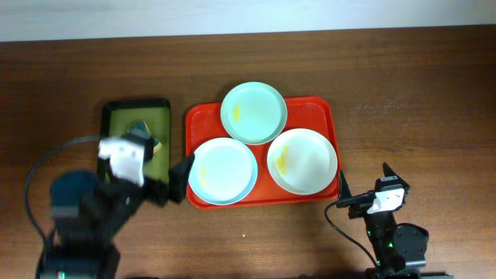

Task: Clean dirty plates on tray and stack at the side
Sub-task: 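Reach the left gripper to the sponge on the black tray and grasp it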

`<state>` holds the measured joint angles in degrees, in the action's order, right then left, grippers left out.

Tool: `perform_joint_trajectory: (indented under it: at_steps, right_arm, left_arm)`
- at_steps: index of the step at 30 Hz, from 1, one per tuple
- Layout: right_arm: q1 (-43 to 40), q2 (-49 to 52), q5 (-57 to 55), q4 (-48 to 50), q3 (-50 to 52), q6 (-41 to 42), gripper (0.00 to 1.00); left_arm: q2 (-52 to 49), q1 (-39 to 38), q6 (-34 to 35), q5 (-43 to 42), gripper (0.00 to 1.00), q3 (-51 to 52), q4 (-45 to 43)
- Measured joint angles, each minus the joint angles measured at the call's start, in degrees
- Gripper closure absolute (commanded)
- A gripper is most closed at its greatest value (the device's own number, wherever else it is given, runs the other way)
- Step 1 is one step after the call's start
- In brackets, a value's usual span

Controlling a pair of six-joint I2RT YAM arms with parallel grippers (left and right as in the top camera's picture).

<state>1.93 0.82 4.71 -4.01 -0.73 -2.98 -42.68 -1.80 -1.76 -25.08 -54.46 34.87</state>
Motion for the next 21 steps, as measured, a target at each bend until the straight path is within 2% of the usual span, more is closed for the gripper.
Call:
perform_joint_trajectory:
  at_steps: [2,6,9,12,16,21]
  right_arm:
    - [0.0,0.0,0.0,0.0,0.0,0.0,0.01]
    - [0.0,0.0,0.0,0.0,0.0,0.0,0.01]
    - [0.0,0.0,0.0,0.0,0.0,0.0,0.01]
    - [0.0,0.0,0.0,0.0,0.0,0.0,0.01]
    - [0.0,0.0,0.0,0.0,0.0,0.0,0.01]
    - [0.0,0.0,0.0,0.0,0.0,0.0,0.01]
  left_arm:
    - [-6.7,0.0,-1.3,2.2,0.01,-3.8,1.5]
    - [-20.4,0.0,1.9,14.4,0.01,-16.8,15.1]
    - [-30.2,0.0,3.1,22.3,0.01,-25.4,19.0]
    - [-37.0,0.2,3.8,28.3,0.01,-28.0,19.7]
    - [-44.2,2.7,6.4,30.3,0.01,-28.1,18.1]
    - [-52.5,7.4,8.1,26.3,0.01,-28.1,17.7]
